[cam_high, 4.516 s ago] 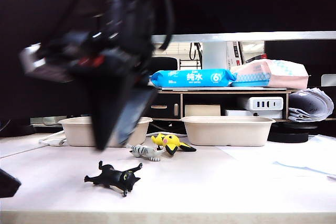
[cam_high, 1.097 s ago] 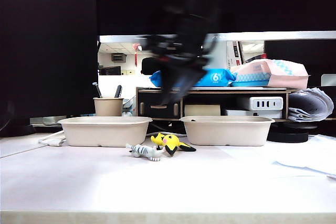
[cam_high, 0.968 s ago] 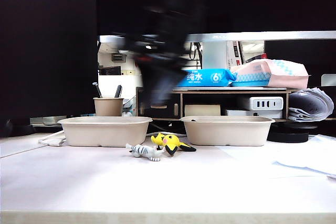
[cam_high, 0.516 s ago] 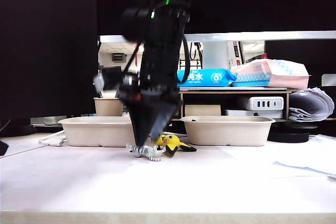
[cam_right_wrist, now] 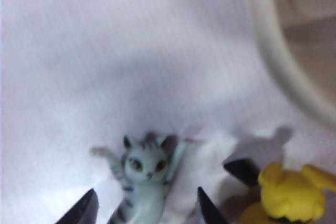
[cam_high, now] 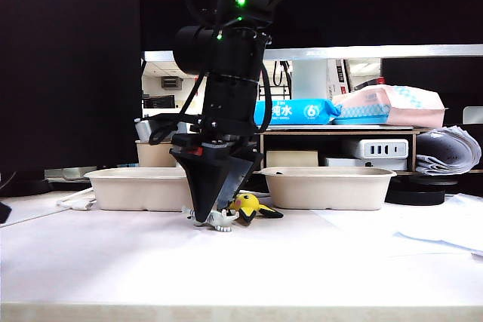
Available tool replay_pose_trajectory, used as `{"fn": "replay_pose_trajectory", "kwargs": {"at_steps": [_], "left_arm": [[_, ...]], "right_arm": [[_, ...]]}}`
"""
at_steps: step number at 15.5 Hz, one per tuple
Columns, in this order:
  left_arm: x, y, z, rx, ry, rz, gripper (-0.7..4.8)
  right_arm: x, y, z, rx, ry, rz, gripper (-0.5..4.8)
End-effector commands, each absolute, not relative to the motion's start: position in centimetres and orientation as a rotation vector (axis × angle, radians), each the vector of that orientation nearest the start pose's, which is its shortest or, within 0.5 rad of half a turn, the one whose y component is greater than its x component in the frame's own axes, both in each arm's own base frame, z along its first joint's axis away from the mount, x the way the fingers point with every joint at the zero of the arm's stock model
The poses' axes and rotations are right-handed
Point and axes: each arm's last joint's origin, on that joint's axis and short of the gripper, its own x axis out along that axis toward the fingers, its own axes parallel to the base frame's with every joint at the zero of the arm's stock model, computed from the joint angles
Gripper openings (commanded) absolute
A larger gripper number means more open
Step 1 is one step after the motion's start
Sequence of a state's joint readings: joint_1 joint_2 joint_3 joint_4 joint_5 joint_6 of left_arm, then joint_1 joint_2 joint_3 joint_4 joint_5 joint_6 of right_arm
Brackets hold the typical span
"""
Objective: Put the dolls with similar sizes into the same paper box, while dolls with different sizes go into separate paper boxes.
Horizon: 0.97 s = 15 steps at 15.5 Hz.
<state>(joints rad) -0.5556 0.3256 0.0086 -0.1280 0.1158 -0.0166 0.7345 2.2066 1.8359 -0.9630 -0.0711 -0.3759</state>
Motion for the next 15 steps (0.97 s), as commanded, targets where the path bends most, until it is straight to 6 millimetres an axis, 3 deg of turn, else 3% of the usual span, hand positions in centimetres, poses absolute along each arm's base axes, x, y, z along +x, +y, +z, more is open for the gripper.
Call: {"fn": "replay_pose_trajectory", "kwargs": {"at_steps": [1, 2, 7, 8, 9, 15], "left_arm": [[9.3, -5.6, 12.8, 0.049, 0.443, -0.608, -0.05], [9.4, -5.6, 12.8, 0.046, 0.443, -0.604, -0.05], [9.4, -5.6, 12.8, 0.046, 0.442, -0.604, -0.05], [9.4, -5.6, 12.8, 0.046, 0.442, -0.604, -0.05], [9.4, -5.6, 12.9, 0.046, 0.437, -0.604, -0.05], [9.2, -5.5, 13.4, 0.037, 0.382, -0.608, -0.05]], "right_arm": [[33.5, 30.2, 18.6, -0.750, 1.169, 0.922, 2.33], [33.5, 30.1, 18.4, -0.751, 1.173, 0.922, 2.05], [33.7, 30.2, 17.5, -0.767, 1.189, 0.932, 1.96], [33.7, 30.3, 17.5, -0.767, 1.189, 0.932, 1.70], [33.7, 30.3, 17.5, -0.766, 1.185, 0.932, 1.33], [33.7, 30.3, 18.4, -0.756, 1.151, 0.932, 0.92]]}}
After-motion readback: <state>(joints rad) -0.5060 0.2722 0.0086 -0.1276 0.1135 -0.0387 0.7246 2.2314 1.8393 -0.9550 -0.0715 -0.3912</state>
